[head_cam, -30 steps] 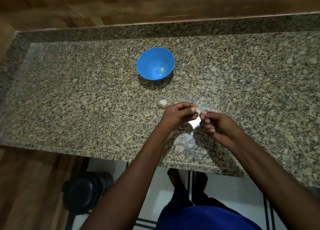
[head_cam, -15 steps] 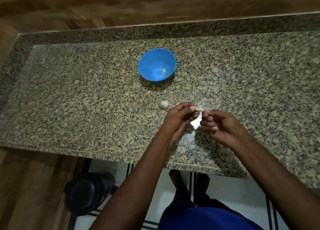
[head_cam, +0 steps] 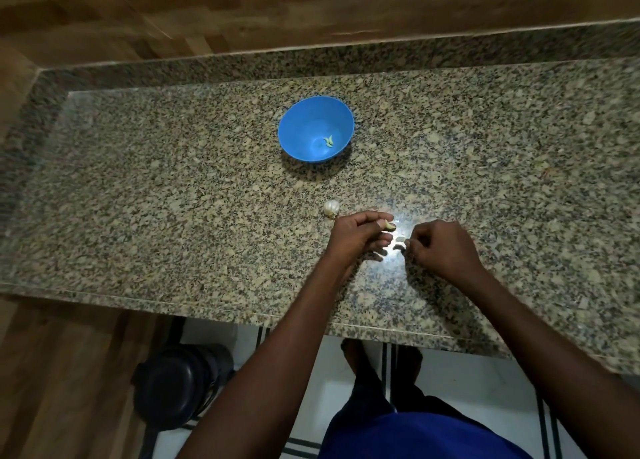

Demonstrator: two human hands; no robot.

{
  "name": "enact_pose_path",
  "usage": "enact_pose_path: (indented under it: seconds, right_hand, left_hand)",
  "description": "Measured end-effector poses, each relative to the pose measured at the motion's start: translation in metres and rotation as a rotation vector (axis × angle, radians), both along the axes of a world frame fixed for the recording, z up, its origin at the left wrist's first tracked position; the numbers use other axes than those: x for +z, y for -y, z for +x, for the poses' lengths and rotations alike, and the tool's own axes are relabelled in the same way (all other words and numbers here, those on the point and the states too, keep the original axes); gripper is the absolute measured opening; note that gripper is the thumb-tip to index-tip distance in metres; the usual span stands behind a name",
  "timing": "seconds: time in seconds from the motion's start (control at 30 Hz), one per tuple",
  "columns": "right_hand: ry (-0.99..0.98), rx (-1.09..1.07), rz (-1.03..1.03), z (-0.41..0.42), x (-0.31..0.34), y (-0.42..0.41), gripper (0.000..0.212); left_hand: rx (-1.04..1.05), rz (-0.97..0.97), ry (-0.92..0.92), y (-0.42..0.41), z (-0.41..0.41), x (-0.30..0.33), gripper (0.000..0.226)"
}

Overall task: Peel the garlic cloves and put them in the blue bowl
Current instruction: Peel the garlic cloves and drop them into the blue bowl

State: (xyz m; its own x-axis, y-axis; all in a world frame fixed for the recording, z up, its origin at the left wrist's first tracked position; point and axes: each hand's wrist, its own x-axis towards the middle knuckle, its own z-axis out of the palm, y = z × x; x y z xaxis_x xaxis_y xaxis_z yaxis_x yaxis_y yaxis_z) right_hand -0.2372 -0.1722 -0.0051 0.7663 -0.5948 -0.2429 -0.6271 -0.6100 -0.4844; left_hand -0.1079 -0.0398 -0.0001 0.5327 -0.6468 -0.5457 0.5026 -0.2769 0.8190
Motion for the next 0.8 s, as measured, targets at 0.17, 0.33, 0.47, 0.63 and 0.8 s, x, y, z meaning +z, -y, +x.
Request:
enact_pose_path:
  seconds: [0.17,0.33,0.47,0.63,0.8]
  right_hand:
    - [-0.047,0.068,-0.149,-0.002,-0.003,-0.001,0.029]
    - [-0.017,0.1,-0.201,-0.004,-0.009,-0.004,0.033]
    - [-0.005,0.111,-0.226,-0.005,-0.015,-0.004,0.033]
    - [0.022,0.068,-0.199,-0.007,-0.018,-0.004,0.028]
    - [0.098,0.014,-0.115,-0.009,-0.02,-0.01,0.024]
  left_hand:
    - [0.046,0.109,0.125,0.01,0.004,-0.013,0.003]
    - [0.042,0.163,0.349,0.033,0.011,-0.013,0.004]
    - [-0.01,0.239,0.599,0.041,0.016,-0.019,0.013]
    - [0.014,0.339,0.756,0.023,0.015,-0.027,0.018]
    - [-0.148,0.285,0.914,0.008,-0.01,-0.034,0.018]
